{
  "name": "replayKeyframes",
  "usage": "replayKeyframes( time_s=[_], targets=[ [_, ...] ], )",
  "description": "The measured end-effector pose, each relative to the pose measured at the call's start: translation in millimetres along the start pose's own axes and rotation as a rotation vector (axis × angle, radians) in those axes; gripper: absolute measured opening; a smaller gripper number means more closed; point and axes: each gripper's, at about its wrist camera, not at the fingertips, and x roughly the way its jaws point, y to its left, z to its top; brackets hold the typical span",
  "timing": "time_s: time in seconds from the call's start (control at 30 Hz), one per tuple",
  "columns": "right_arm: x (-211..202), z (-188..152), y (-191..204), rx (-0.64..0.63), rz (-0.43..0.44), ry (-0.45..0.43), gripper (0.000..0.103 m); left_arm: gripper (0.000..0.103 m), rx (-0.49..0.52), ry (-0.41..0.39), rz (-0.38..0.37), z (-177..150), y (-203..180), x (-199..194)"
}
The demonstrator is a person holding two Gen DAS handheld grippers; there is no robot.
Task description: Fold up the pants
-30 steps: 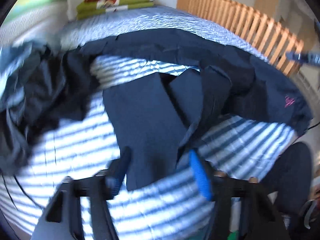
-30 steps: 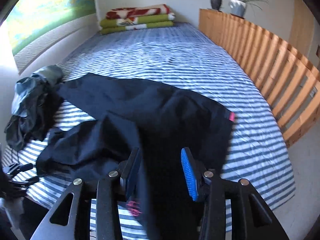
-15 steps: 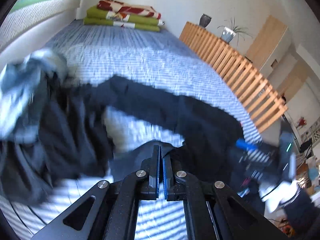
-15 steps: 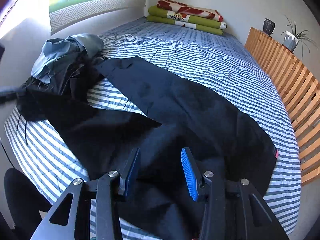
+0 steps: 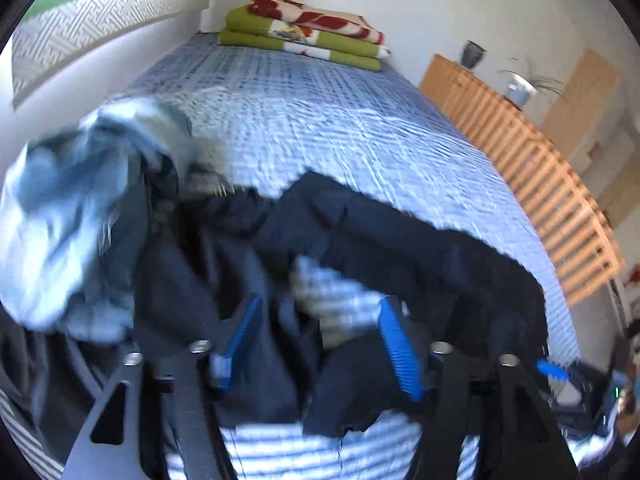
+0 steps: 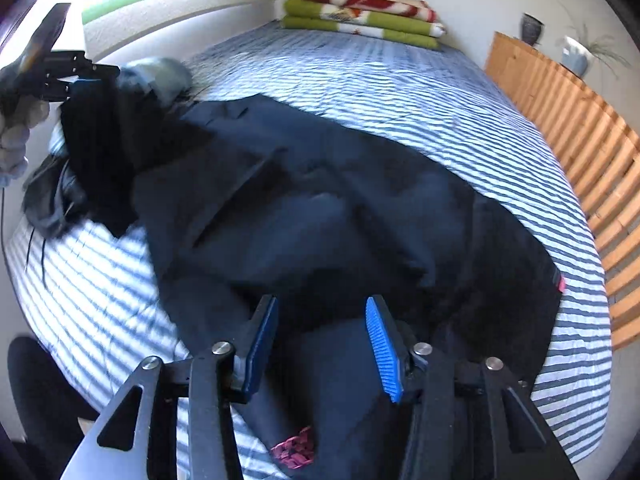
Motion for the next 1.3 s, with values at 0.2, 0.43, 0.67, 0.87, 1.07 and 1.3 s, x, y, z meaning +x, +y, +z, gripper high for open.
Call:
replayKeyframes(
  time_s=[0.2, 0.43, 0.67, 0.87, 1.07, 1.3],
  targets=[
    [31.0, -17.3, 75.7, -0.232, 0.016, 0.031, 0.054, 0.075, -0.058, 0.029, -0.061, -82.7, 17.3, 15.2],
    [57.2, -24.0, 114.2, -0.358, -0.043, 0.041, 0.057, 0.078, 0.041, 0.001, -0.049, -123.6, -13.4, 29.3],
    [68.5, -28.0, 106.6, -0.370, -0.099, 0.067, 0.057, 0.077, 0.149, -0.005, 0.087, -125.5, -62.9, 66.9],
    [77.3, -24.6, 89.8, -0.333, -0.118, 0.099, 0.031, 0.001, 0.129, 0.015, 0.065, -102.4, -68.4, 80.9],
    [58.2, -11.8, 64.4, -0.225, -0.069, 0.082, 0.003, 0.000, 0.030, -0.034, 0.033, -56.1, -35.0, 35.3],
    [-9.2, 3.1, 43.4, -0.196, 0.139, -0.009, 0.003, 0.000, 0.048, -0.136, 0.104, -5.6, -19.3, -39.2]
  ],
)
